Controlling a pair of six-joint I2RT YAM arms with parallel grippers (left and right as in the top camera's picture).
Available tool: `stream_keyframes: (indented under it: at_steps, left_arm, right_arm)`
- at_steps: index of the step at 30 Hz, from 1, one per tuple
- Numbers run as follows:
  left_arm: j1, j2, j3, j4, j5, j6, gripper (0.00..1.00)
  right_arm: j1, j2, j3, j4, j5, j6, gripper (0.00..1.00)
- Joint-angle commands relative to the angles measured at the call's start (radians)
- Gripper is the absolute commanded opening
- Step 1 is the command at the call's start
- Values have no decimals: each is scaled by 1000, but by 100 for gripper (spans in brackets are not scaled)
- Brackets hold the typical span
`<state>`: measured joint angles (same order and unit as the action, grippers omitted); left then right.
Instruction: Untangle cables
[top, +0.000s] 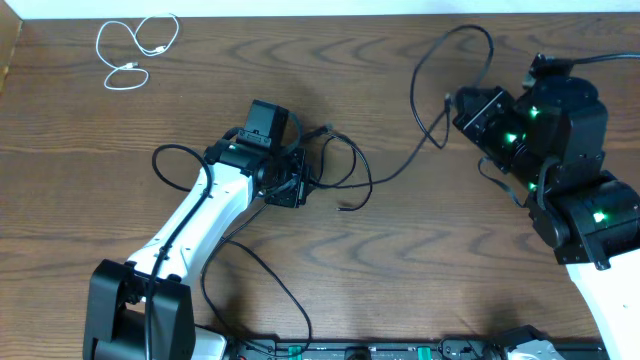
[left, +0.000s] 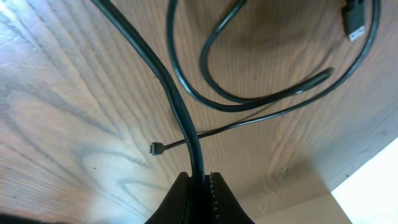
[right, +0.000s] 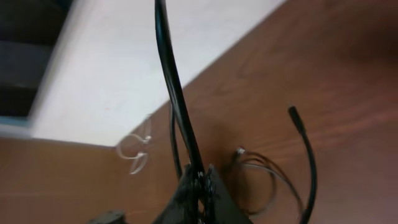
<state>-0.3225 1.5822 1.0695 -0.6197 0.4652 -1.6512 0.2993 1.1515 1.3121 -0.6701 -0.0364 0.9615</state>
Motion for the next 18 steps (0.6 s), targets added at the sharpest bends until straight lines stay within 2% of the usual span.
stream_keyframes:
  at_steps: [1, 5, 7, 9, 14, 15, 16, 18]
  left_arm:
    - [2, 4, -5, -10, -14, 50, 8]
    - [2, 4, -5, -12, -32, 249, 8]
    - [2, 4, -5, -11, -32, 356, 8]
    - [2, 3, -3, -8, -31, 439, 7]
    - [2, -20, 52, -61, -5, 605, 7]
    - [2, -29, 77, -89, -11, 636, 7]
    - [2, -39, 106, -119, -19, 674, 7]
    - [1, -55, 187, -207, -63, 739, 8]
  right_arm:
    - [-4, -6, 16, -58, 130, -16, 1]
    - [-4, -6, 16, -157, 232, -40, 1]
    - [-4, -4, 16, -180, 241, -93, 10]
    - [-4, -1, 16, -193, 240, -140, 28]
    - [-4, 5, 16, -240, 240, -220, 87]
    - [-4, 6, 16, -250, 240, -220, 94]
    - [-4, 8, 16, -263, 240, -219, 98]
    - [-4, 12, 16, -286, 240, -219, 99]
